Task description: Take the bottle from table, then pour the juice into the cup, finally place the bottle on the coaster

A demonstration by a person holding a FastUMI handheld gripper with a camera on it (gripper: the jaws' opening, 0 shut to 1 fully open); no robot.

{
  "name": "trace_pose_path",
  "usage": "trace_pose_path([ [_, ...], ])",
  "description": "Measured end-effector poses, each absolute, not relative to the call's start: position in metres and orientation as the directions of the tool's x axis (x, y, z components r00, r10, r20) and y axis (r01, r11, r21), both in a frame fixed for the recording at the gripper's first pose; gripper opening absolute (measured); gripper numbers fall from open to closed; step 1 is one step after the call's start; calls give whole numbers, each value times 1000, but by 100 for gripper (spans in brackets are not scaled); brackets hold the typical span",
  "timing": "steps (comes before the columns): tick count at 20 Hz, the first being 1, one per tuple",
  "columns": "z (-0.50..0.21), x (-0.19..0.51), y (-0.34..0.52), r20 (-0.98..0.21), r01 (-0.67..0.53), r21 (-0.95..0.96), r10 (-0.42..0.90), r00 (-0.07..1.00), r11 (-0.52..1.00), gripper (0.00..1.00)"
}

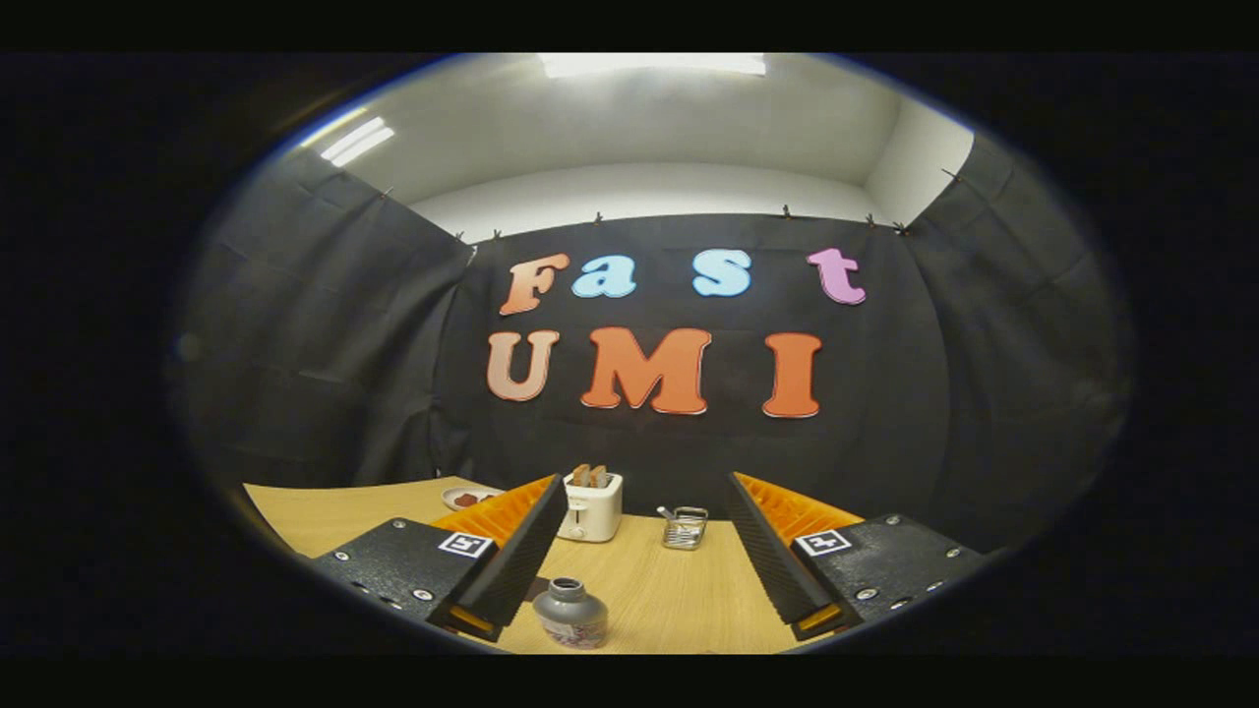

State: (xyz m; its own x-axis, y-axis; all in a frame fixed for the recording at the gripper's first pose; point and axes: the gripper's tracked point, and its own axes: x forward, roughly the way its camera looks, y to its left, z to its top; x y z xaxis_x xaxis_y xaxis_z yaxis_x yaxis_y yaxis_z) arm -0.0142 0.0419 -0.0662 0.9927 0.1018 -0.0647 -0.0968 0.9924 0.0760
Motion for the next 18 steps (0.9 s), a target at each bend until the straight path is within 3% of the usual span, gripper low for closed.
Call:
trace_pose_path([
  [18,-185,-44,90,-246,-204,169,242,938,964,96],
])
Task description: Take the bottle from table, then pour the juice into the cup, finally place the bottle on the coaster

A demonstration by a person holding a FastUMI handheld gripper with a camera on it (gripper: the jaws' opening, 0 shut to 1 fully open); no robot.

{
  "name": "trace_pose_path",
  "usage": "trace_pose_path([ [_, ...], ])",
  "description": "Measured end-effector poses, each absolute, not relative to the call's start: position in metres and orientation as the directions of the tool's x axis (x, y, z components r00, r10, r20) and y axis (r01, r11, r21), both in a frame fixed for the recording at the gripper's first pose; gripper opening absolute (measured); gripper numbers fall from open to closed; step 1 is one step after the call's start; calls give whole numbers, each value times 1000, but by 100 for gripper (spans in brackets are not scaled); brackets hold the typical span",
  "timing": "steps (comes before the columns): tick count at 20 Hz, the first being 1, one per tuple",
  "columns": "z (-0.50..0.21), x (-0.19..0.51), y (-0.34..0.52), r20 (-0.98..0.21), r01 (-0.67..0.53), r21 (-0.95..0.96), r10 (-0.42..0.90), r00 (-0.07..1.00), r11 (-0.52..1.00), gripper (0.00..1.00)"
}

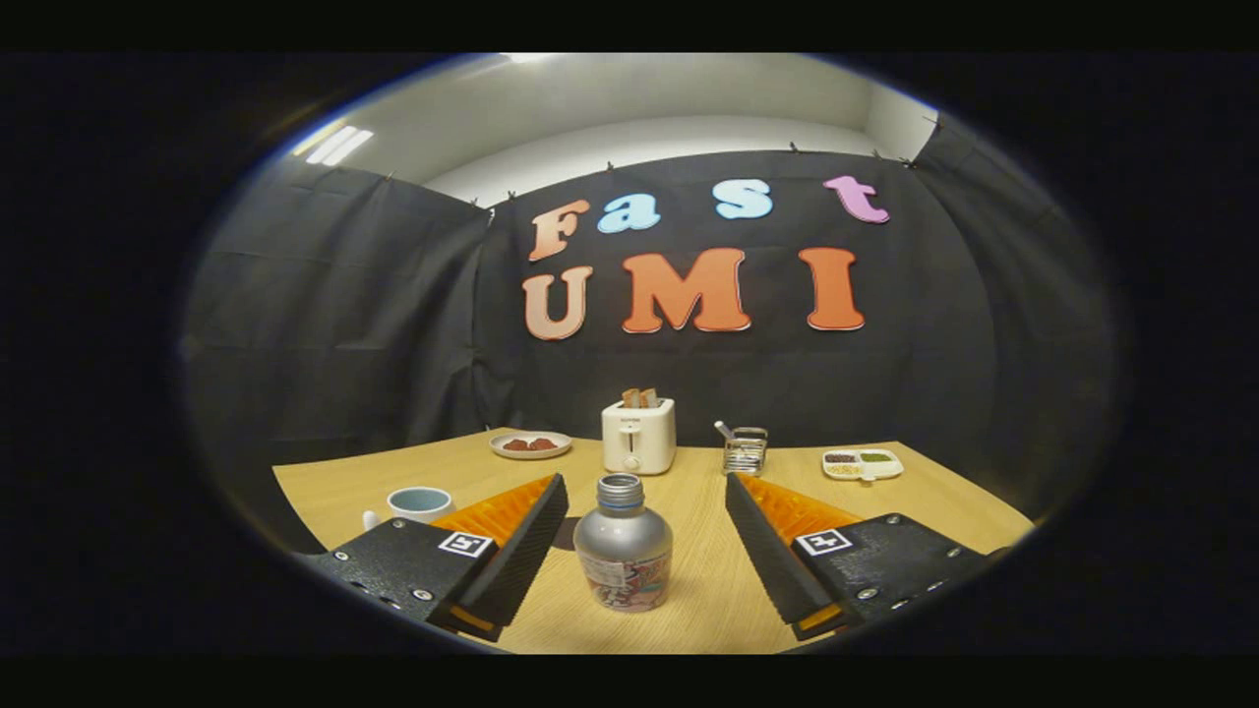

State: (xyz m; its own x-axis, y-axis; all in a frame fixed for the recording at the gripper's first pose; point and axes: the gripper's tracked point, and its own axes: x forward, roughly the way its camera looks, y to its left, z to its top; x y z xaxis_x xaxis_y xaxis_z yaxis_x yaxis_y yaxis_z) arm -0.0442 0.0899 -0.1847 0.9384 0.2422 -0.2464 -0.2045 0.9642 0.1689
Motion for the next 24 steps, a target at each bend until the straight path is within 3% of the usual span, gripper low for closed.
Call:
trace_pose_path([
  [15,-272,-49,118,-445,-207,186,270,854,960,96],
  [24,-296,-55,121,-545,-204,167,263,796,965,79],
])
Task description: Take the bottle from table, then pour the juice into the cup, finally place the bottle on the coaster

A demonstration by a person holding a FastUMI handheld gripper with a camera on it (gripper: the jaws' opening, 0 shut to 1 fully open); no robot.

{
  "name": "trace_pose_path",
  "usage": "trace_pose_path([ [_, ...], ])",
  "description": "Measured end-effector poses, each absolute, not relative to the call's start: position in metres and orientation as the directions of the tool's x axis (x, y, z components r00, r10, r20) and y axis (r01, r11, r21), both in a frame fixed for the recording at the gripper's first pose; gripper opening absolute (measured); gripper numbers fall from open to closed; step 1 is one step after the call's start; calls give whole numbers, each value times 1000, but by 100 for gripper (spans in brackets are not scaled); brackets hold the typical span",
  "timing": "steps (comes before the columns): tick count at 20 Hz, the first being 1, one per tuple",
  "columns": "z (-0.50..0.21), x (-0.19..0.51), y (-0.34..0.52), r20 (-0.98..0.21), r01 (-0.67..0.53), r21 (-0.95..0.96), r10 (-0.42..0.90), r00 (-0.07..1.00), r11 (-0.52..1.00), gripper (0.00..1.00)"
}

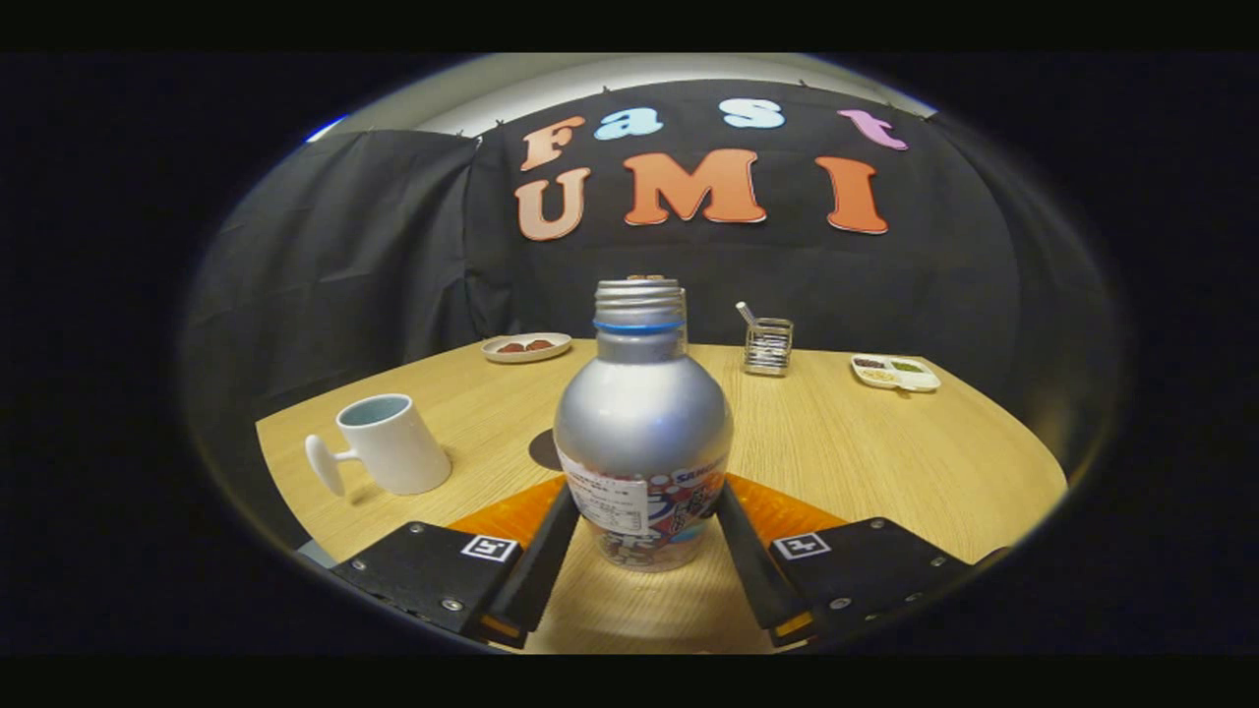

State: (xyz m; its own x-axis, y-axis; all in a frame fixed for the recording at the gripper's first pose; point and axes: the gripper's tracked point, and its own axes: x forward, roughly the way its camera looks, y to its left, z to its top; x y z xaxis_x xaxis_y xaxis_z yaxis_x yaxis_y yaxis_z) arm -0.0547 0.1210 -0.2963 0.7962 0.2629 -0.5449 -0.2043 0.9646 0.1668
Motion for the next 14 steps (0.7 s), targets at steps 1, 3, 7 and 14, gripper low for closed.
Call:
trace_pose_path([
  [1,-296,-54,120,-551,-200,172,262,792,965,79],
  [3,-294,-53,118,-559,-200,162,257,789,966,78],
  [7,-274,-43,112,-532,-205,86,219,818,975,78],
  [14,-257,-21,111,-499,-208,-155,105,860,966,78],
])
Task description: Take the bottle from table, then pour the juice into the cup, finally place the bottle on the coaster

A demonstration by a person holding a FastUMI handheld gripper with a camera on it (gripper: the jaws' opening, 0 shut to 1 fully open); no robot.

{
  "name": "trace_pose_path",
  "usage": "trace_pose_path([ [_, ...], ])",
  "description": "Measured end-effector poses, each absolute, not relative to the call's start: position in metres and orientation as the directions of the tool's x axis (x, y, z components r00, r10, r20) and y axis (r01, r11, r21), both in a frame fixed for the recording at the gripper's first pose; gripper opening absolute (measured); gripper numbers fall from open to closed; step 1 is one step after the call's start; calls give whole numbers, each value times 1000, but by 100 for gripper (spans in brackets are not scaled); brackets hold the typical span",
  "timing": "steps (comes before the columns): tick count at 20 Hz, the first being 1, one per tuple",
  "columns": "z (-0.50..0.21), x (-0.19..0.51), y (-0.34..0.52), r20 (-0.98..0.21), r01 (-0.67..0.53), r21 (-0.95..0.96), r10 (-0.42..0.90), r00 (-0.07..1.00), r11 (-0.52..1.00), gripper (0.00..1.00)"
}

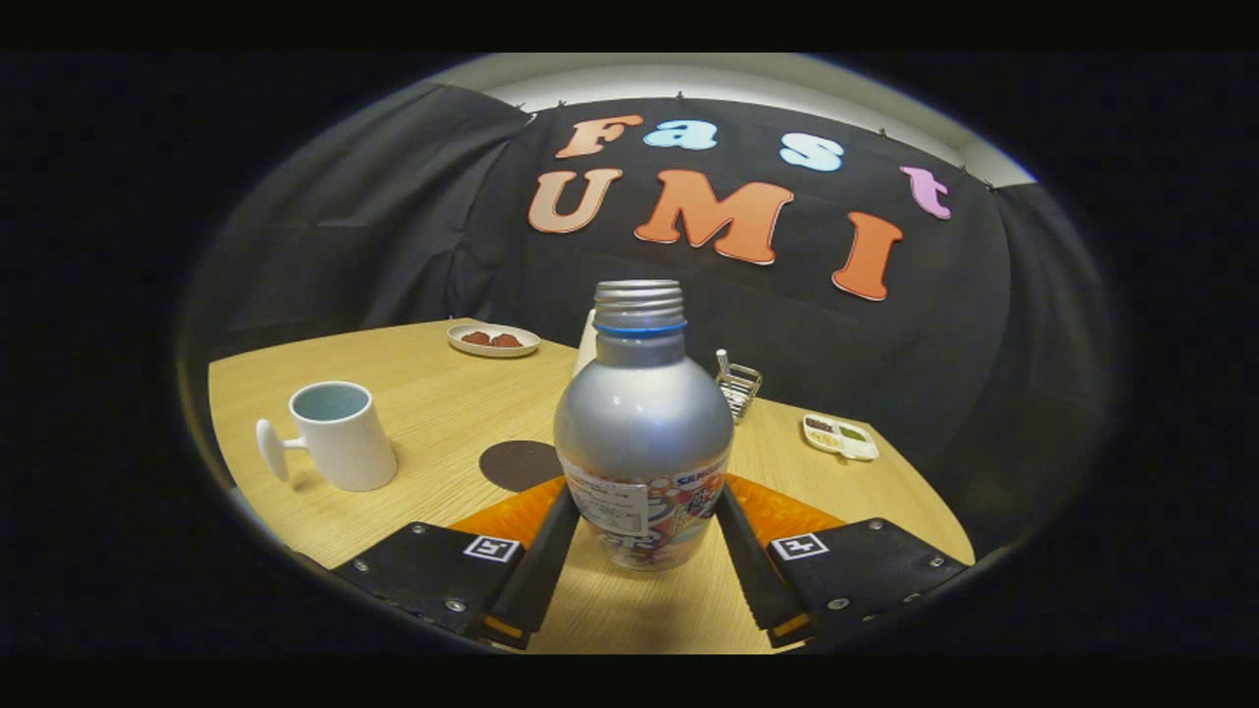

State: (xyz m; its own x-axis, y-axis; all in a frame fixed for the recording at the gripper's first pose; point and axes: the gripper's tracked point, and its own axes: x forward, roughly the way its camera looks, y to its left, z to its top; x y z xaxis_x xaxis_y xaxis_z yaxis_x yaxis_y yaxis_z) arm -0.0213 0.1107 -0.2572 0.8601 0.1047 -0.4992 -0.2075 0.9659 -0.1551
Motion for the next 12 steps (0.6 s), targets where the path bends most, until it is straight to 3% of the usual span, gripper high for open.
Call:
trace_pose_path([
  [12,-233,1,142,-408,-254,-462,51,912,850,76],
])
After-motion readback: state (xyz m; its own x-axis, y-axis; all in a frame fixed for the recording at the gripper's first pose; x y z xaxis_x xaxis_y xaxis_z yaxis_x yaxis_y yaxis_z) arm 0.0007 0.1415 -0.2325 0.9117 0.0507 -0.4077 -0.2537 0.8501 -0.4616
